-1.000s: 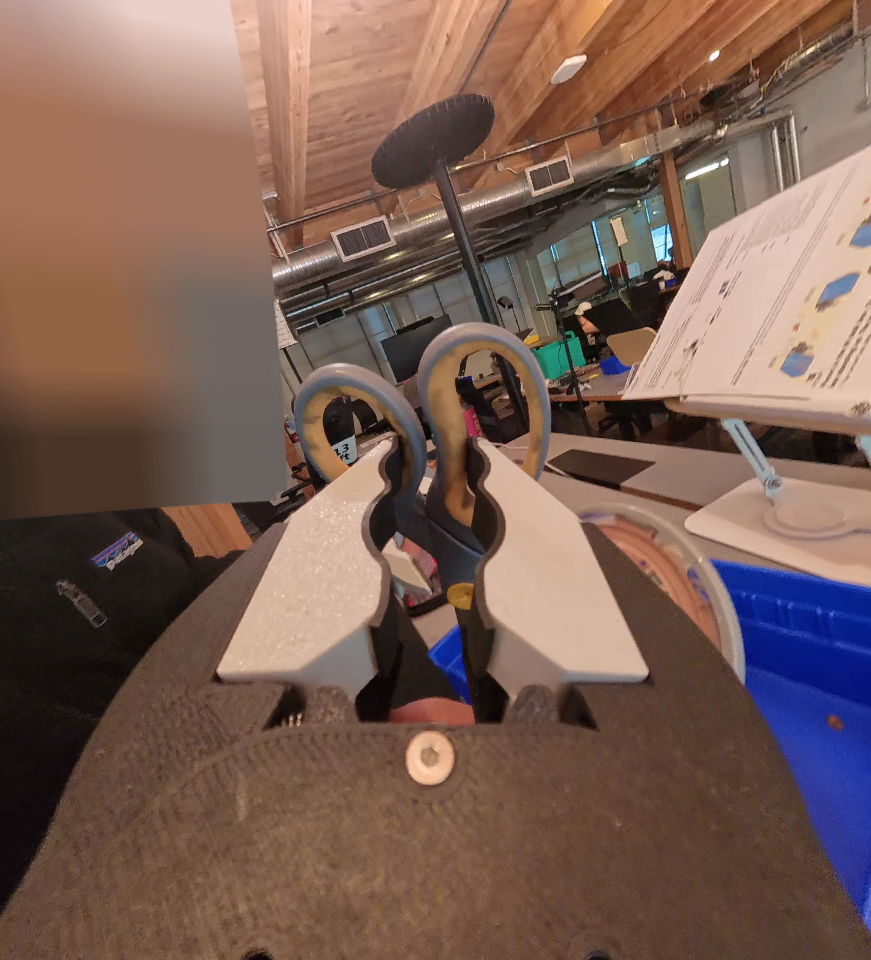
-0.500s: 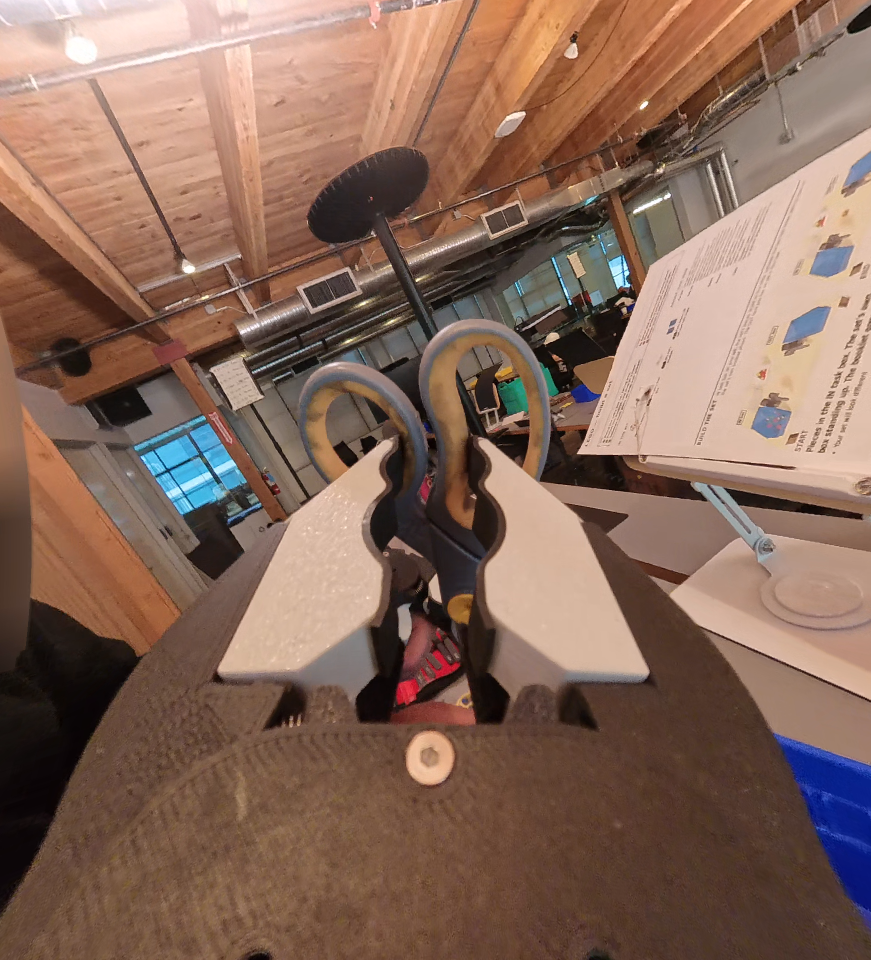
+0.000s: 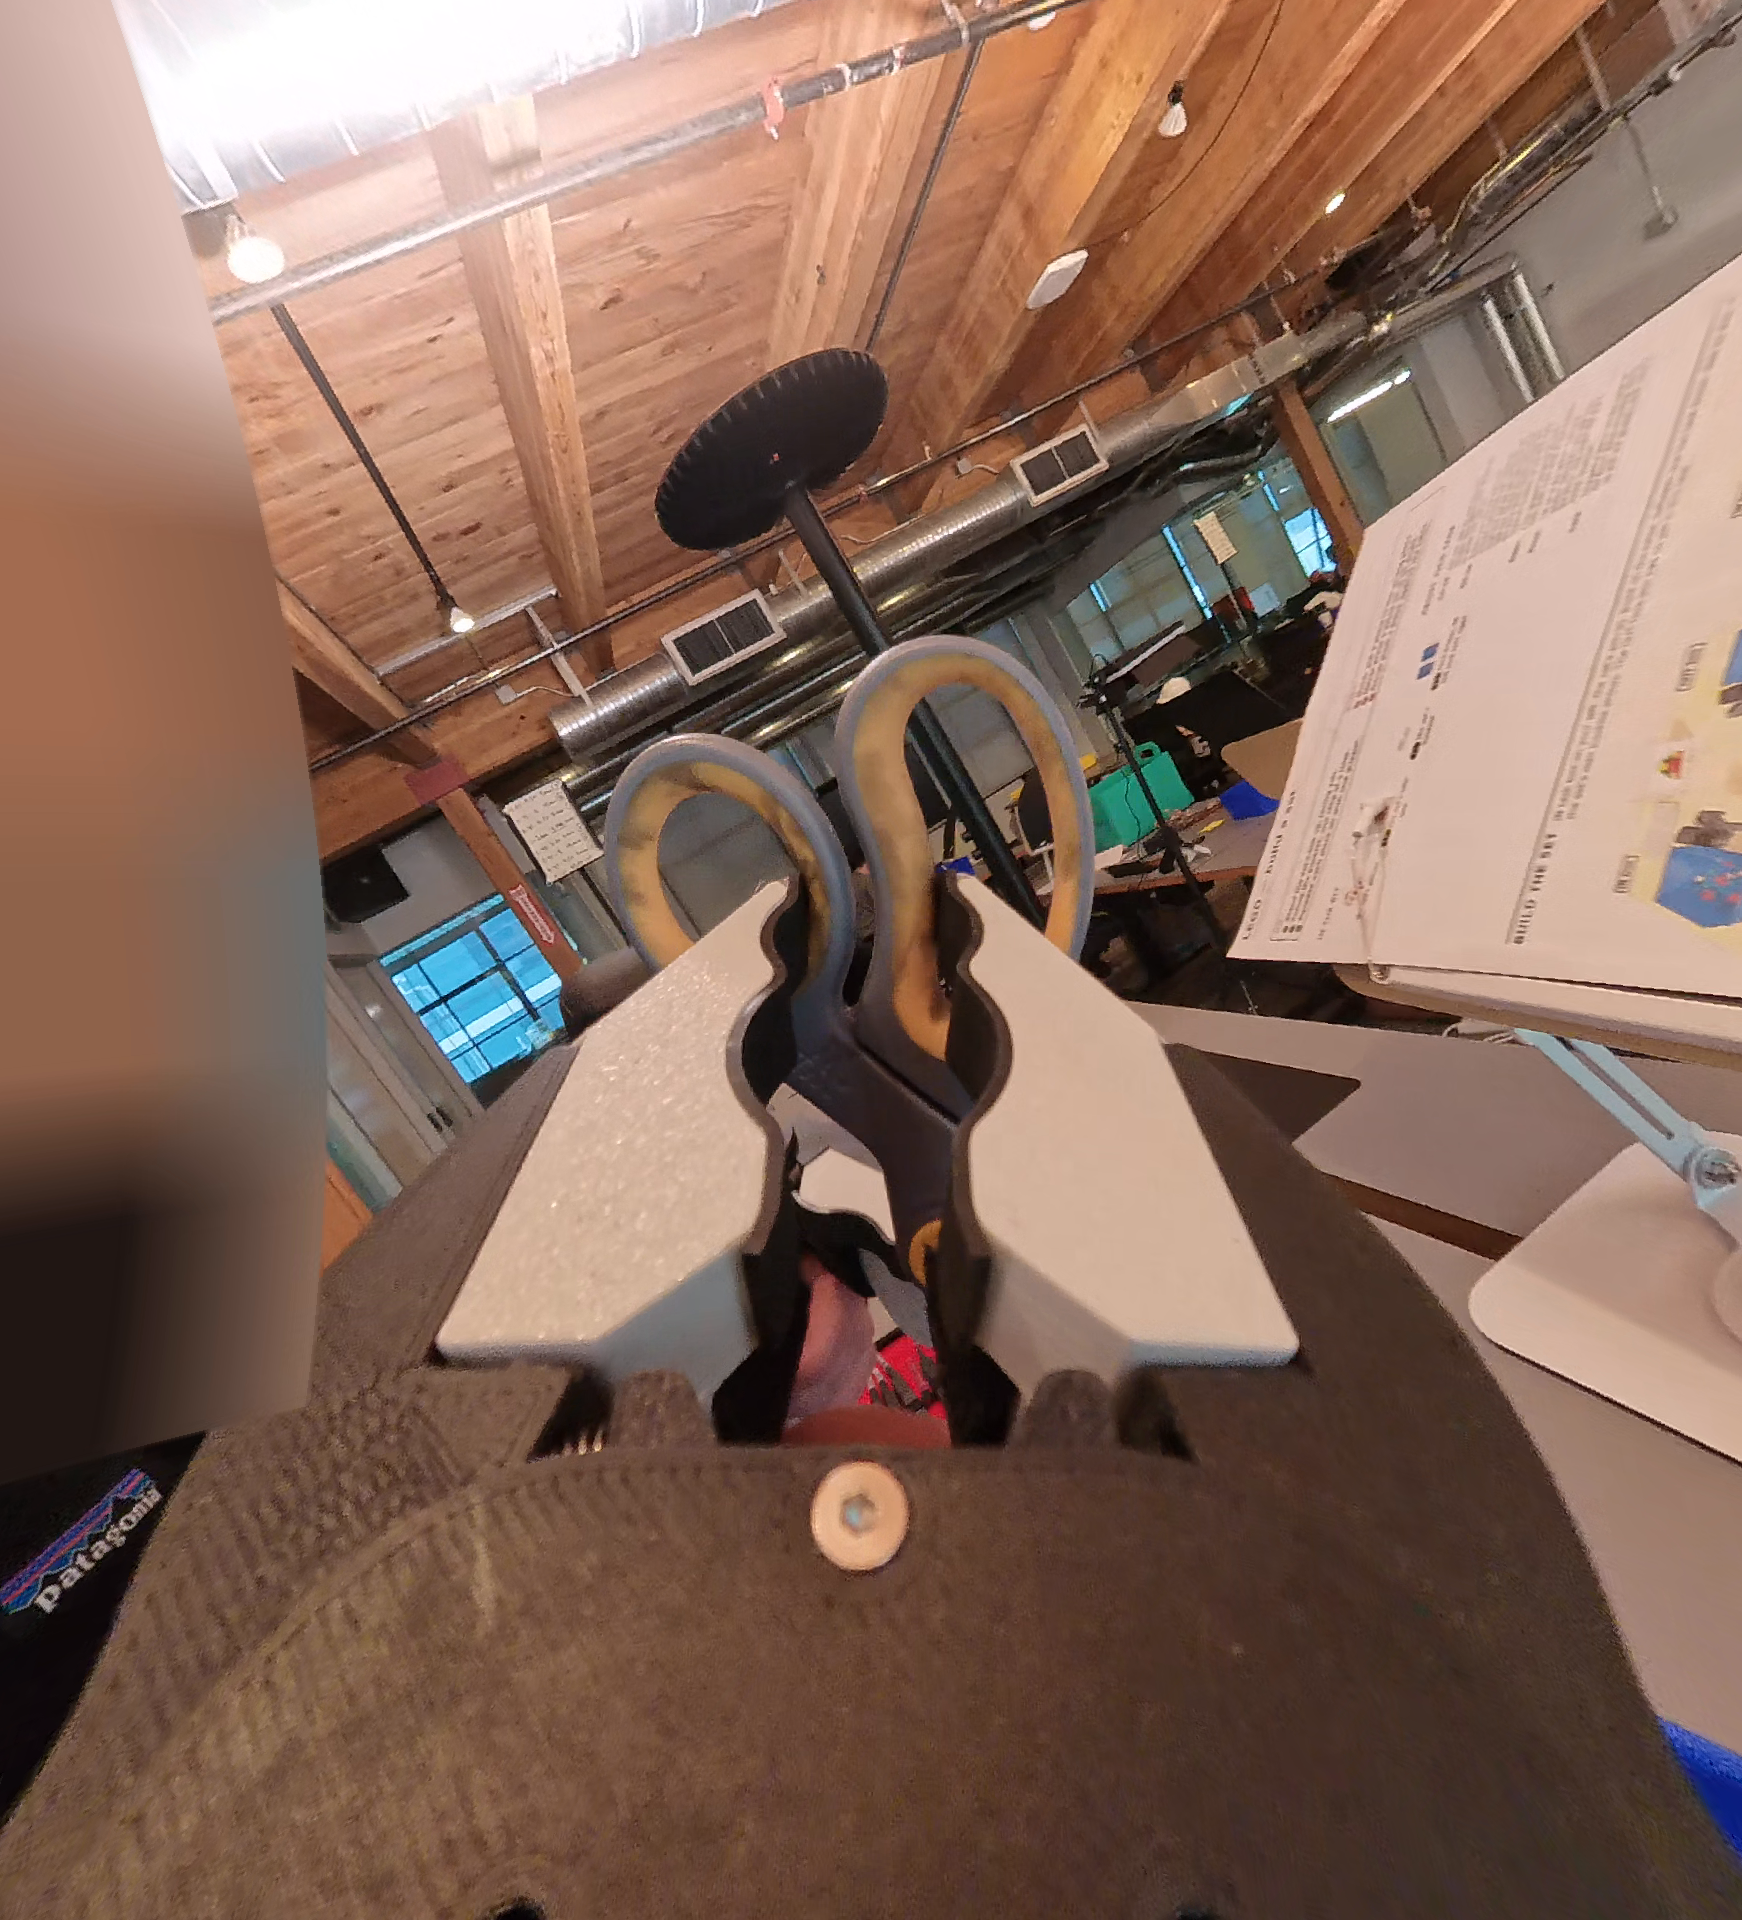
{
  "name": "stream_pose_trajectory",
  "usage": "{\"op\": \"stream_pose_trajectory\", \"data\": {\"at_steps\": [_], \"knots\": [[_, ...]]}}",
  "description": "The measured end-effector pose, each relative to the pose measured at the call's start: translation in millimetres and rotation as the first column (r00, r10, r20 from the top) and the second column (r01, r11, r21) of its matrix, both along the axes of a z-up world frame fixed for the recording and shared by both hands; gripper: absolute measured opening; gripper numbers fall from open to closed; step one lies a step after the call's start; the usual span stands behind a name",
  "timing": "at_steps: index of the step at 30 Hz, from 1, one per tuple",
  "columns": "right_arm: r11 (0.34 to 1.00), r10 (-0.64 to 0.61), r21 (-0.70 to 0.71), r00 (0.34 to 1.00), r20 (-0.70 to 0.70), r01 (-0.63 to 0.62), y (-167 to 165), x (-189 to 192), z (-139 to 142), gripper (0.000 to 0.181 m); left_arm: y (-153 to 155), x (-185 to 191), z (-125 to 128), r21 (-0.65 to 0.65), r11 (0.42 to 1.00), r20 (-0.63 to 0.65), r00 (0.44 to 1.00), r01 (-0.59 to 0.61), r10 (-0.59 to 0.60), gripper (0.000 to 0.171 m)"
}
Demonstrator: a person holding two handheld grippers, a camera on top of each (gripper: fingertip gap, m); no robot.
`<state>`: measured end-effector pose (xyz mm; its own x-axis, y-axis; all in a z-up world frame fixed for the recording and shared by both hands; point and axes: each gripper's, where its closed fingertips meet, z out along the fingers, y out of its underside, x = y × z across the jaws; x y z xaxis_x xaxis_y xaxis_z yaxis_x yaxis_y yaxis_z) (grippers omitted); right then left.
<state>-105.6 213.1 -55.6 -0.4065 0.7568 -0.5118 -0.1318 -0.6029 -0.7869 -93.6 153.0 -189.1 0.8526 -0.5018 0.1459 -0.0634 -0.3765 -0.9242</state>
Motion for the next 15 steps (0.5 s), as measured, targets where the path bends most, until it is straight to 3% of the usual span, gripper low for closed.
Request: {"op": "stream_pose_trajectory", "data": {"at_steps": [2, 4, 8, 13, 15], "knots": [[0.999, 0.031, 0.01, 1.0, 0.006, -0.031, -10, -8, 3, 0.022, 14, 8, 21, 0.065, 0.998, -0.009, 1.0, 0.017, -0.016, 0.059], [0.999, 0.044, 0.009, 0.999, 0.008, -0.044, -17, -14, 5, 0.022, 27, 17, 24, 0.079, 0.996, -0.059, 0.998, 0.036, -0.031, 0.053], [0.997, 0.07, 0.021, 0.997, 0.028, -0.07, -26, -18, 4, 0.022, 43, 23, 26, 0.112, 0.993, -0.094, 0.995, 0.028, -0.017, 0.012], [0.98, 0.151, 0.108, 0.981, 0.125, -0.165, -28, -6, -5, 0.022, 44, 15, 17, 0.04, 0.999, -0.025, 0.999, 0.034, -0.033, 0.003], [0.958, 0.151, 0.21, 0.967, 0.204, -0.194, -26, 6, -12, 0.028, 38, 14, 16, 0.002, 0.996, -0.02, 0.995, 0.093, -0.093, 0.001]]}}
